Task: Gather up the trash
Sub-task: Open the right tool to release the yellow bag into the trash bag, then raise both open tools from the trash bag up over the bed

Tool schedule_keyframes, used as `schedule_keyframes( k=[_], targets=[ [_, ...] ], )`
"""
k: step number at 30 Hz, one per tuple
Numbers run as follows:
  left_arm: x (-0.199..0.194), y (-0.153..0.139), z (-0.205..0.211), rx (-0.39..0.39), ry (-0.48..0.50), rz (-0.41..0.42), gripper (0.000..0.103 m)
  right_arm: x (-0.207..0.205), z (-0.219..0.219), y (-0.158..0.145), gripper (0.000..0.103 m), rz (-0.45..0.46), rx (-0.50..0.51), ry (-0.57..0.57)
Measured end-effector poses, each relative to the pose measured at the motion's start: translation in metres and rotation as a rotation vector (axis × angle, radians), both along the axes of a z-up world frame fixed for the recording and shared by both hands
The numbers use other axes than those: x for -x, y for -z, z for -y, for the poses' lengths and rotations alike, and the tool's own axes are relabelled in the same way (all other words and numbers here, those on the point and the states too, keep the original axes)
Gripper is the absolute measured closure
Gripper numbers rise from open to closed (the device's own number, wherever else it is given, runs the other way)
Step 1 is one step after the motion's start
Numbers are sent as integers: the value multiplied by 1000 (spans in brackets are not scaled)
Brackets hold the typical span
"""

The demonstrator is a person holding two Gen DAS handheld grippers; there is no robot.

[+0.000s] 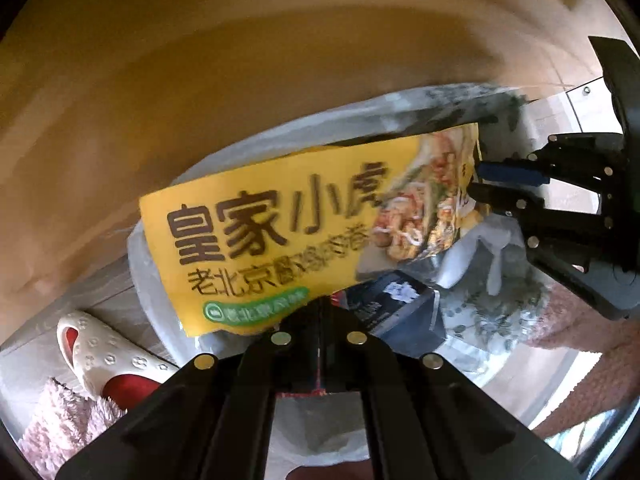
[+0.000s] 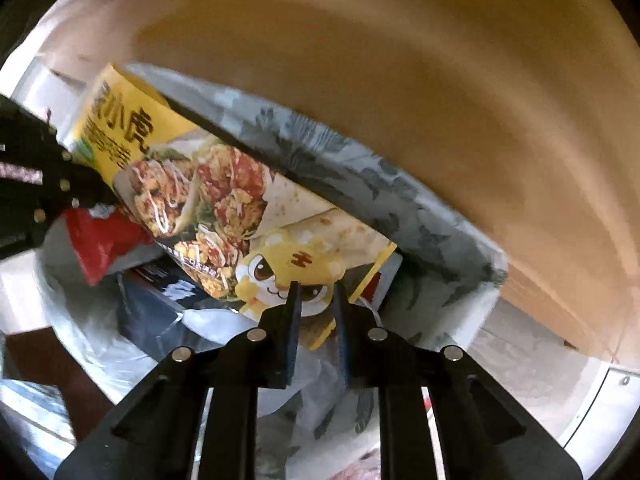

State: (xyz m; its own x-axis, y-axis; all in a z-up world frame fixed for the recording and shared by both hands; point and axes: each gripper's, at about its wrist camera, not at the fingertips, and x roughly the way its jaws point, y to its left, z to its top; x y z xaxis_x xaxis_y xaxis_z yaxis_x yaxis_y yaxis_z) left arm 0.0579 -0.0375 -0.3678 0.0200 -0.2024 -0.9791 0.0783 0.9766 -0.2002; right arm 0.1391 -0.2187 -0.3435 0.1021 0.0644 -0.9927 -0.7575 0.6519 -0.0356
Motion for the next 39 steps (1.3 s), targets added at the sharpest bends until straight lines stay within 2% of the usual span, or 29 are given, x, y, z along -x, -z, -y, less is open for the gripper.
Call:
schedule_keyframes(
  k=[2, 3, 4, 9, 12, 13, 15, 18, 19, 20, 22, 28, 39],
  targets=[
    [5, -10, 1, 16, 7, 9, 103, 0, 0, -10, 73, -1, -17, 19],
    [7, -13, 1, 21, 9, 11, 103, 1, 1, -18, 52, 9, -24, 30],
    [9, -18, 0, 26, 8, 16, 103, 3, 3, -24, 40, 17, -35, 35],
    [20, -44, 0, 50, 9, 72, 101, 14, 7, -50, 36, 37, -81, 76],
    [30, -62, -5, 46, 15, 115, 72, 30, 14, -65, 29, 75, -75, 81],
    [32, -67, -4, 47, 20, 128, 66, 30, 14, -66, 27, 82, -71, 81],
    [34, -77, 2, 50, 31, 143, 62, 37, 9, -66, 24, 91, -64, 83],
    [37, -91, 6, 55, 31, 166, 49, 45, 7, -72, 16, 109, -59, 83],
    [35, -93, 7, 57, 28, 169, 45, 40, 13, -90, 15, 115, -65, 84],
    [36, -97, 5, 62, 21, 174, 41, 33, 13, -81, 14, 120, -69, 84],
    [38, -107, 3, 61, 3, 202, 34, 35, 15, -88, 12, 149, -69, 94],
    [45, -127, -12, 49, -70, 296, 9, 43, 19, -101, 11, 191, -105, 145],
    [52, -164, -41, 58, -226, 430, 7, 55, 29, -134, 11, 263, -192, 254]
  ],
)
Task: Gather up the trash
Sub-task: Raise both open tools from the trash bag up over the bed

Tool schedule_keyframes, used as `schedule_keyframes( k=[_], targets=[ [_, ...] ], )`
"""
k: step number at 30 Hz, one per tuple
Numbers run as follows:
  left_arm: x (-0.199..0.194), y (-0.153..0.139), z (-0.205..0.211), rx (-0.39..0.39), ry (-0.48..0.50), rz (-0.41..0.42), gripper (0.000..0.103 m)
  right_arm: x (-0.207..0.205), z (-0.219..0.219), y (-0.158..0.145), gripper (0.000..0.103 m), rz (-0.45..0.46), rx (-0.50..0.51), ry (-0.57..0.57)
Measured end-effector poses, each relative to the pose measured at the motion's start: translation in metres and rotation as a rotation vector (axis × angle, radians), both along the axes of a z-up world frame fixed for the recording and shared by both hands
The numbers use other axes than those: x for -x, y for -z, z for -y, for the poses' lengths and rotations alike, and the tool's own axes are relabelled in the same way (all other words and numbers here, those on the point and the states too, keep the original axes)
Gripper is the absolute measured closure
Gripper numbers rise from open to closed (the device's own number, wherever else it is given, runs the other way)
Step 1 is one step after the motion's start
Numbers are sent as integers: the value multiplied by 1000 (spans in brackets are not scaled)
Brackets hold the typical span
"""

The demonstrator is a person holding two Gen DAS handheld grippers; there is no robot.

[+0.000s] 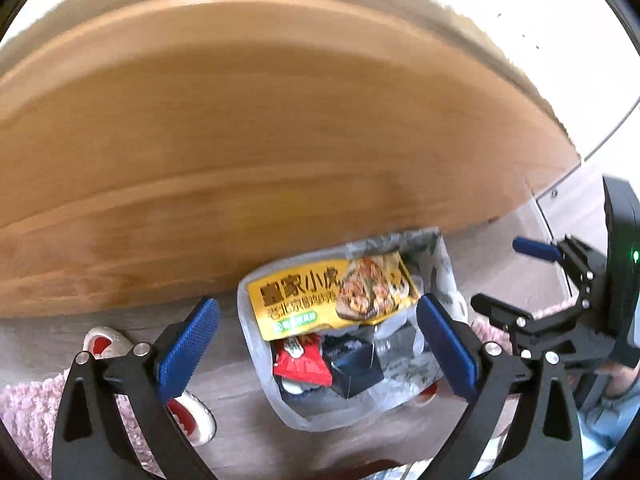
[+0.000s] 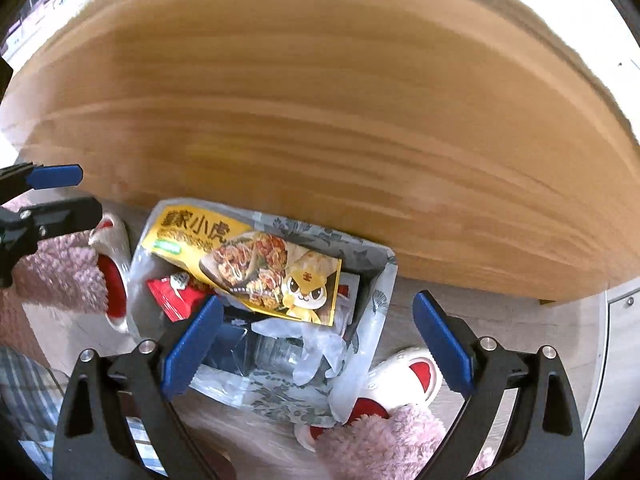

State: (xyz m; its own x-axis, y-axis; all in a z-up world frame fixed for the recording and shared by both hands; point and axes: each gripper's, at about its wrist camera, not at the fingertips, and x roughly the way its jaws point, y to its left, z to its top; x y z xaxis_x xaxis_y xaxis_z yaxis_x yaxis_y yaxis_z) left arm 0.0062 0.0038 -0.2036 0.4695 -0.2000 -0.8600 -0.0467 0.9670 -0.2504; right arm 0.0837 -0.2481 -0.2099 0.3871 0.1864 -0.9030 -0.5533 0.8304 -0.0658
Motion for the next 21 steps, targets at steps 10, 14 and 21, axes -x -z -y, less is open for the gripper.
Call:
schedule_keyframes(
  k=[10, 14, 21],
  targets=[
    [12, -37, -10, 27, -32, 134, 7, 18, 11, -41, 11, 126, -121, 75],
    [19, -56, -11, 8, -42, 211, 7, 24, 18, -57, 11, 181, -174, 104],
    [31, -85, -12, -6, -38, 307, 7, 36, 24, -82, 11, 290, -252, 134]
  ],
)
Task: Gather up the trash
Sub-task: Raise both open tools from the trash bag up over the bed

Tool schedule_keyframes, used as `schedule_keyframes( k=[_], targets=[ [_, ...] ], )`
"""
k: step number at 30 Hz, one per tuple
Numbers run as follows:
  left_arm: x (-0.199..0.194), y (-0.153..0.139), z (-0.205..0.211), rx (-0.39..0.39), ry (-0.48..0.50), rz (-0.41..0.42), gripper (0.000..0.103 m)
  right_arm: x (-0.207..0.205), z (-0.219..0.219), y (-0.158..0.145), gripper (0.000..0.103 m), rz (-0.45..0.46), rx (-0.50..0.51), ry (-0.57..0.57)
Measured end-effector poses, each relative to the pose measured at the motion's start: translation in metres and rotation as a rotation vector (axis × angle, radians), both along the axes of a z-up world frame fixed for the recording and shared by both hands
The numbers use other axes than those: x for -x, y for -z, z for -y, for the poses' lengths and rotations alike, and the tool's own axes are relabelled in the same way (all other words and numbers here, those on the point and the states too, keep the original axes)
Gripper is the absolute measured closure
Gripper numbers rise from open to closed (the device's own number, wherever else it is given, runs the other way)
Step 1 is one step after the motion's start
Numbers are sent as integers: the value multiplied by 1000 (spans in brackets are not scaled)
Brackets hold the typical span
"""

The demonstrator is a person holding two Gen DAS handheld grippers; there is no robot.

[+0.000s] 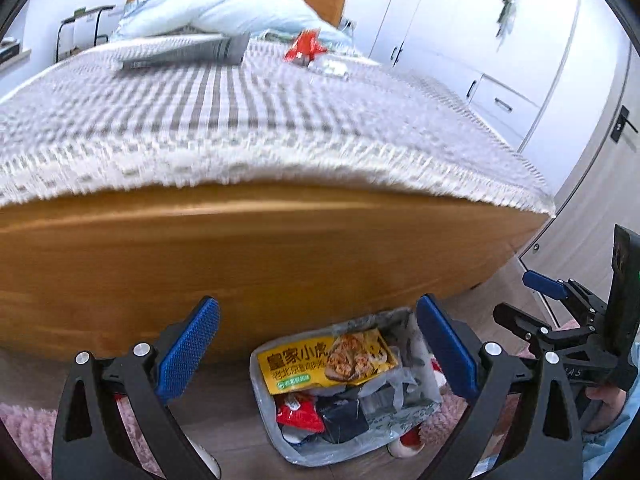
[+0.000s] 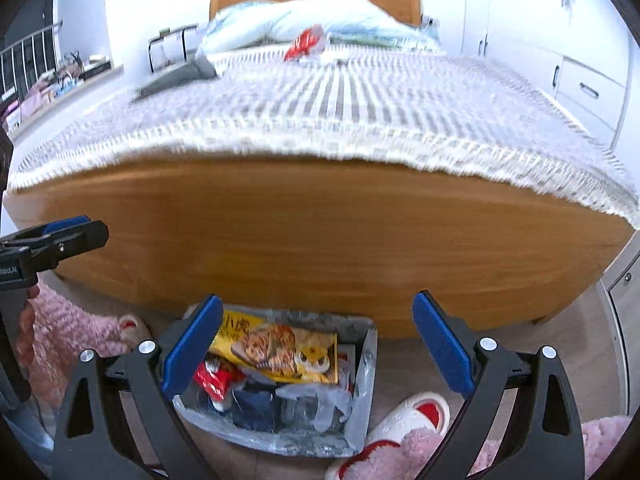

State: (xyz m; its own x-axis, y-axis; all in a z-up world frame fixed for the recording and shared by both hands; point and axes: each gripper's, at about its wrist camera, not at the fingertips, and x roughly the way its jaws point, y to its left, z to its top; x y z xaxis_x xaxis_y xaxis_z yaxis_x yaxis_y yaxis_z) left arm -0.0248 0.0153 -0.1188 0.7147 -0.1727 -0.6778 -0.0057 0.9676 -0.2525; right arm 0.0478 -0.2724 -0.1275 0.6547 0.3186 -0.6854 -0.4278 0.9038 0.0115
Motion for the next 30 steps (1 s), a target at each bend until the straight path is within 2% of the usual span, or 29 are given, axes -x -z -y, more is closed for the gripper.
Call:
schedule_keyframes(
  k=[4, 10, 25, 30],
  targets=[
    [7, -18, 0, -3, 18, 60, 7, 7, 5, -17, 11, 81, -40, 22],
    [13, -36, -2, -3, 17, 109, 8, 13, 10, -34, 11, 174, -70, 56],
    [4, -55, -14, -1, -52, 143, 8, 8, 5, -50, 11, 276, -46, 182],
    [-7, -63, -20, -1, -71, 159, 8, 1, -1, -57, 11, 319, -68, 182]
  ],
)
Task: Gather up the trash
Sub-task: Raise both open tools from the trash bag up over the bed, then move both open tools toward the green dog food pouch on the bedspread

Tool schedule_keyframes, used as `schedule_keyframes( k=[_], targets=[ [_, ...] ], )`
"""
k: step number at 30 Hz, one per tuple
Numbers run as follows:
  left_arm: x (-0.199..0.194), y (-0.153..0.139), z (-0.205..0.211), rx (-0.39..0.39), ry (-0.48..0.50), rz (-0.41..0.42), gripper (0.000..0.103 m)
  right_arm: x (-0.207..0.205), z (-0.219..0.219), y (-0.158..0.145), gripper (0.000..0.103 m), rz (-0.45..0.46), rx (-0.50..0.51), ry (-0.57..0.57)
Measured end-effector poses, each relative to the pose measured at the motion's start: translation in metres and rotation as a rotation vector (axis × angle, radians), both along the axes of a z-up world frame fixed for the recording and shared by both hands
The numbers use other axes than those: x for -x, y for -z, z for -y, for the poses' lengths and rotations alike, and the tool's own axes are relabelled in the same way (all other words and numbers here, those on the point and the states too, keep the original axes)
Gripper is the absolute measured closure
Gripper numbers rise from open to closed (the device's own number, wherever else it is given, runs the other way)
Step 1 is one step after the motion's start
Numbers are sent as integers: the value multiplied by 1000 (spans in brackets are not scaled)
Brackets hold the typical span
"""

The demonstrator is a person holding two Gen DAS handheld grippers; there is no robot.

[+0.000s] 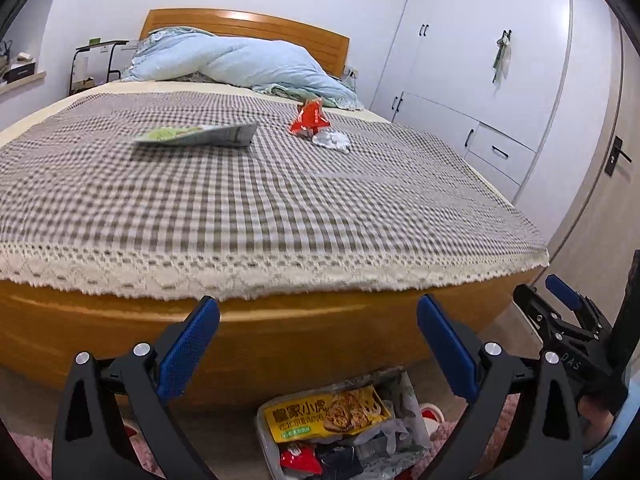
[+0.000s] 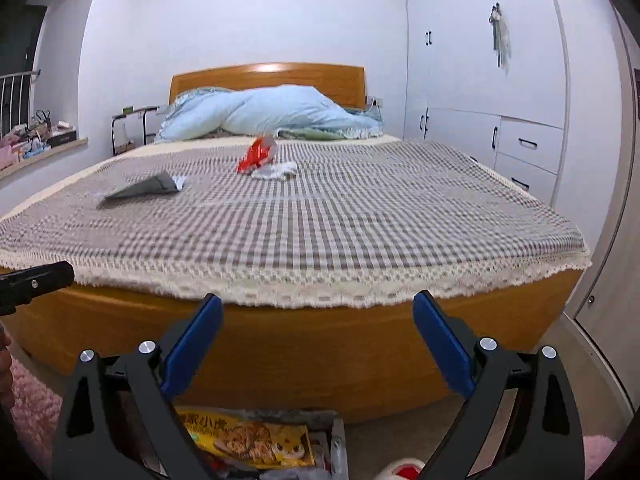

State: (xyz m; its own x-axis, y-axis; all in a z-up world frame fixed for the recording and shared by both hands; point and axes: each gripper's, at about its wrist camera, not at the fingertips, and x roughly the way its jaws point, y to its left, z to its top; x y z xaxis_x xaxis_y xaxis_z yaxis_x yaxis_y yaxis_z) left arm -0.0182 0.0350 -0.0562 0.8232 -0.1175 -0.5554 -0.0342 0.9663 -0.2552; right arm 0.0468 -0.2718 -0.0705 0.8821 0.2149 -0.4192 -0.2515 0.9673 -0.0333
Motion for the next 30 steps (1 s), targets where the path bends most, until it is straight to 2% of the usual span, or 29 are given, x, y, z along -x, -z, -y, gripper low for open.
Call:
schedule_keyframes(
  k=[4, 14, 24, 30],
  targets=[
    [-9, -9, -6, -2, -16, 28, 8, -7, -7, -7, 11, 44, -4, -19],
    [-40, -22, -28, 10, -64, 77, 8, -36, -33, -26, 11, 85, 15, -46],
    [-82, -19, -61, 10, -125, 46, 8, -76, -55, -35, 11, 119, 7, -86],
    [-110, -23, -70, -16, -124, 14, 8, -106, -68, -40, 11, 84, 5, -92]
  ],
)
